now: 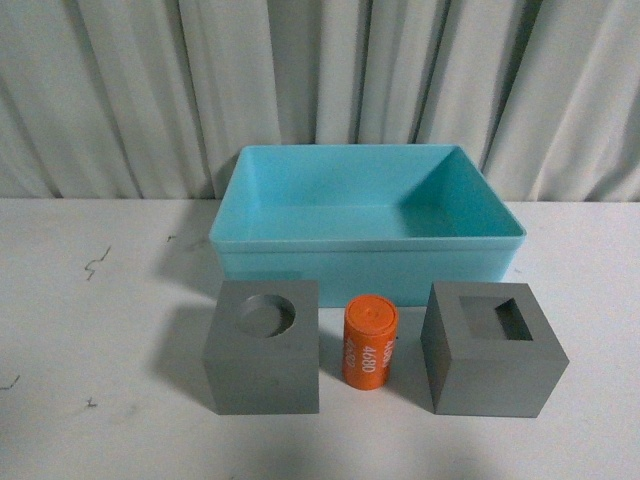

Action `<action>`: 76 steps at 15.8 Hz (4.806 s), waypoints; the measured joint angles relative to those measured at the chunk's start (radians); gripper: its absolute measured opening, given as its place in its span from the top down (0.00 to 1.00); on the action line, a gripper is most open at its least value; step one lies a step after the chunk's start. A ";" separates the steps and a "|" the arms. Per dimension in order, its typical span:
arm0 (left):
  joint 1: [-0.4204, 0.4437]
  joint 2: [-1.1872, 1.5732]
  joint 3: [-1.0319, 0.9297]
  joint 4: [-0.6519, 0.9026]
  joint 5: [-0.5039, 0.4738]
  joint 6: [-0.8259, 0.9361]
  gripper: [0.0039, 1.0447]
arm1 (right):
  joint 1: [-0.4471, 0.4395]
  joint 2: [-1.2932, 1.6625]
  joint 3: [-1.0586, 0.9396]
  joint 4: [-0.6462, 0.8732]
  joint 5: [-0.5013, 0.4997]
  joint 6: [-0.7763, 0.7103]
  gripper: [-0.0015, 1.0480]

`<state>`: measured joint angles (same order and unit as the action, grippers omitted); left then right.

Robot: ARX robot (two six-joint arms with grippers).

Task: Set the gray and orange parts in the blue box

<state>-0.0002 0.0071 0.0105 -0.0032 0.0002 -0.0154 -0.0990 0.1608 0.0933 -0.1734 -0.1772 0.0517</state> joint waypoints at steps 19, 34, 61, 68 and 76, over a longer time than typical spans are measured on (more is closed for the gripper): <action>0.000 0.000 0.000 0.000 -0.001 0.000 0.06 | 0.178 1.687 0.523 0.752 -0.032 -0.039 0.06; 0.000 0.000 0.000 0.000 -0.001 0.000 0.06 | 0.083 1.312 0.410 0.632 -0.031 -0.001 0.82; 0.000 0.000 0.000 0.000 -0.001 0.000 0.06 | 0.265 1.729 0.941 0.808 0.311 0.205 0.12; 0.000 0.000 0.000 0.000 -0.001 0.000 0.06 | 0.134 0.389 -0.055 0.381 0.177 0.308 0.11; 0.000 0.000 0.000 -0.001 -0.001 0.000 0.06 | 0.099 0.087 -0.082 0.421 0.177 -0.042 0.98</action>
<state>-0.0002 0.0074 0.0105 -0.0040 -0.0006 -0.0151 -0.0002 0.2478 0.0109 0.2474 -0.0006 0.0101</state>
